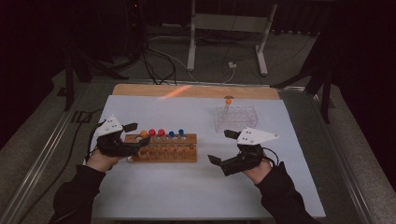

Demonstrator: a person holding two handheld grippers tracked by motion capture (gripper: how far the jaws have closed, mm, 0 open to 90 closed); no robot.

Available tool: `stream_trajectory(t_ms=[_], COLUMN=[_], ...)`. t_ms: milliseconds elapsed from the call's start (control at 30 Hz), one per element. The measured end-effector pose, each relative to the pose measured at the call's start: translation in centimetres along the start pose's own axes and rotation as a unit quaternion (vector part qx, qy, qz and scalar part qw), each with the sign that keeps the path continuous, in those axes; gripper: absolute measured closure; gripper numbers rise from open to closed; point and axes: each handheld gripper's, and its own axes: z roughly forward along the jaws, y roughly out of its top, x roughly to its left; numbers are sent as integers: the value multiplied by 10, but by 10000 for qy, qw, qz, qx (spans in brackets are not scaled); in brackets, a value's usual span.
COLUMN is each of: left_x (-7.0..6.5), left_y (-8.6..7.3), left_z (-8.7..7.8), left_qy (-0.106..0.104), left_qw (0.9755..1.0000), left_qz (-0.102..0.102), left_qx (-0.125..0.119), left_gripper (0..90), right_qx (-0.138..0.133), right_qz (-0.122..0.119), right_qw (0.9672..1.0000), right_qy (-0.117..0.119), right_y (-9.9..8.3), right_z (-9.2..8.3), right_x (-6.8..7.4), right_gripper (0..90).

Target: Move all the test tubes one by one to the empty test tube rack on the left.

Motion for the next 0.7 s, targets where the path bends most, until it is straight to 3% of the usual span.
stream_trajectory(t_ms=[133, 233, 500, 700], left_x=[-4, -9, -15, -16], left_y=[6, 9, 13, 14], left_z=[-4, -6, -10, -12], left_qy=[-194, -241, -282, -261], left_qw=[9997, 9991, 9983, 9982], left_qz=[51, 154, 280, 294], left_qx=[-151, -300, -423, -461], left_gripper=[36, 21, 17, 11], right_qx=[-137, -144, -144, 30], right_qz=[-240, -256, 32, 416], right_qw=[9994, 9991, 9977, 9936], right_qy=[-200, -317, -667, -1047], right_y=[1, 3, 9, 4], right_z=[-1, -2, 4, 23], right_x=[-8, -18, -59, -96], right_gripper=[9, 9, 9, 9])
